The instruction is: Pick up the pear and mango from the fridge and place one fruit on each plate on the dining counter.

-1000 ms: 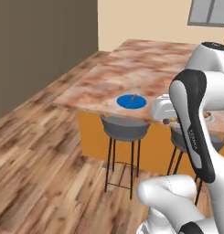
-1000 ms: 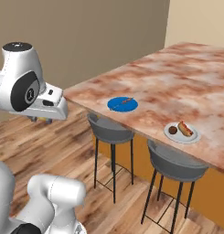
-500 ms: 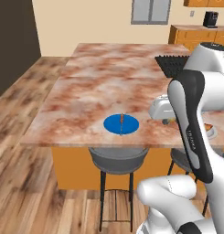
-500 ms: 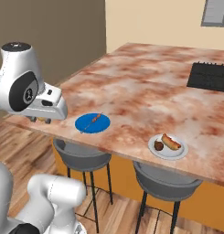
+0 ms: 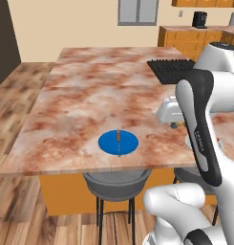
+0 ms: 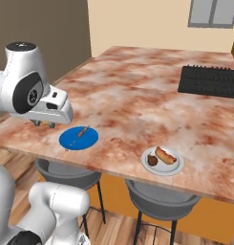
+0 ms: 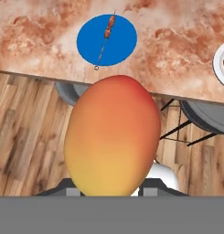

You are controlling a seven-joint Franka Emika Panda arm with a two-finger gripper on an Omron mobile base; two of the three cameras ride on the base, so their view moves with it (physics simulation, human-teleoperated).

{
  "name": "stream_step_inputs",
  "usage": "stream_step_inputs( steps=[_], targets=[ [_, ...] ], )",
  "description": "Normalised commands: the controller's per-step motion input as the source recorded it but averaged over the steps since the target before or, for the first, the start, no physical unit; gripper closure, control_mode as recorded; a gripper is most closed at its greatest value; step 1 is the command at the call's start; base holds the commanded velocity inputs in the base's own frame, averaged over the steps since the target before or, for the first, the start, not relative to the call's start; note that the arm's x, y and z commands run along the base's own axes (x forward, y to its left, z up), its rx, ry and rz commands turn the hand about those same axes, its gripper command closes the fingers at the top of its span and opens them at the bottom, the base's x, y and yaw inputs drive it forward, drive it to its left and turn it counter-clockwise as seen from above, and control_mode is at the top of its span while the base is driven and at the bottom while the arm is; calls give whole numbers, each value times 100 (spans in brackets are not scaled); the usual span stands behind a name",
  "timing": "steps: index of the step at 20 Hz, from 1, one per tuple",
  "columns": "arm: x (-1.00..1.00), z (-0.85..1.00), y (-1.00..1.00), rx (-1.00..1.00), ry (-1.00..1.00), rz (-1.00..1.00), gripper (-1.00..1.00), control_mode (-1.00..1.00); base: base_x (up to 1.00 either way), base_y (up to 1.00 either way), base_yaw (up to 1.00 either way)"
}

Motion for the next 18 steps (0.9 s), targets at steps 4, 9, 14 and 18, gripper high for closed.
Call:
stream_step_inputs(
  steps=[4, 9, 14, 18],
  targets=[
    [0, 0, 0, 0, 0, 0, 100, 100, 5, 13, -5],
    [67, -19, 41, -4, 9, -7, 100, -100, 6, 4, -1],
    [100, -85, 62, -6, 20, -8, 100, -100, 0, 0, 0],
    [100, -100, 33, -14, 25, -5, 100, -100, 0, 0, 0]
  ],
)
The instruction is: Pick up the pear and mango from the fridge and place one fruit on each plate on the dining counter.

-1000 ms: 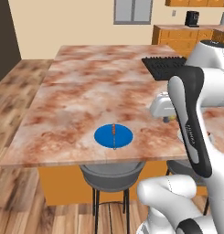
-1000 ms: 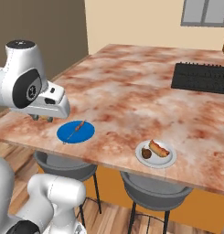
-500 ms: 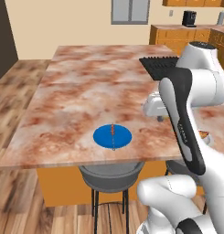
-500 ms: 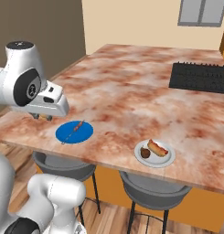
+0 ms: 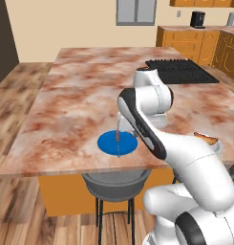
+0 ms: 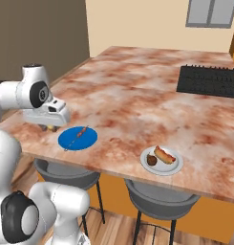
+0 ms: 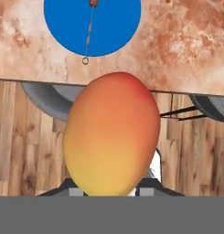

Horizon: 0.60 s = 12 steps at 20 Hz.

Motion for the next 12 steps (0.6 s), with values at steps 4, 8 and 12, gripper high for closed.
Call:
stream_step_inputs(
  steps=[4, 8, 12],
  targets=[
    [100, -60, -2, -6, 38, -7, 100, -100, 0, 0, 0],
    [85, -10, -30, 2, 36, 0, 100, -100, 0, 0, 0],
    [48, -24, -12, 4, 18, 1, 100, -100, 0, 0, 0]
  ],
)
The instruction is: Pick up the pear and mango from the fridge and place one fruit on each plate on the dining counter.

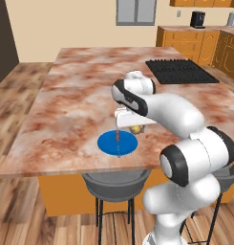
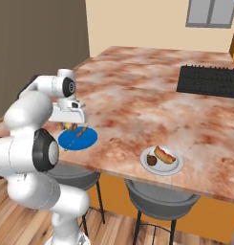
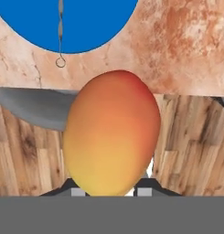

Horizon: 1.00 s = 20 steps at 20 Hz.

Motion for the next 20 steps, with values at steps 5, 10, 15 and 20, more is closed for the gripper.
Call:
stream_step_inputs(
  steps=[5, 10, 15, 20],
  targets=[
    [52, -64, 2, 0, 5, 2, 100, -100, 0, 0, 0],
    [63, -65, 2, 1, 0, 6, 100, -100, 0, 0, 0],
    [86, -65, 0, 0, -3, 8, 100, -100, 0, 0, 0],
    [63, -43, 2, 0, -3, 6, 100, -100, 0, 0, 0]
  ],
)
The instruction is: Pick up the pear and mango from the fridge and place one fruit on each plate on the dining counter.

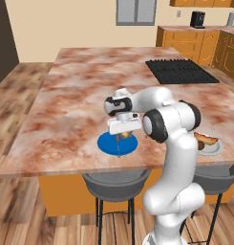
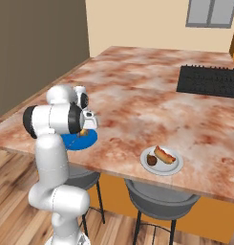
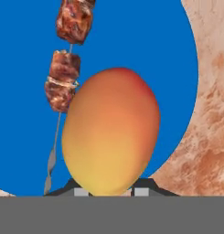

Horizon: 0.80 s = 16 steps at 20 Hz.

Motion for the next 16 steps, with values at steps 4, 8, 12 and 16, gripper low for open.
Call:
stream_step_inputs(
  steps=[4, 8, 12, 16],
  targets=[
    [42, -31, 14, 0, 0, 5, 100, -100, 0, 0, 0],
    [0, -2, 15, 0, 0, 1, 100, -100, 0, 0, 0],
    [-10, -20, 0, 0, 1, 0, 100, -100, 0, 0, 0],
    [-38, -7, 0, 0, 0, 0, 100, -100, 0, 0, 0]
  ],
)
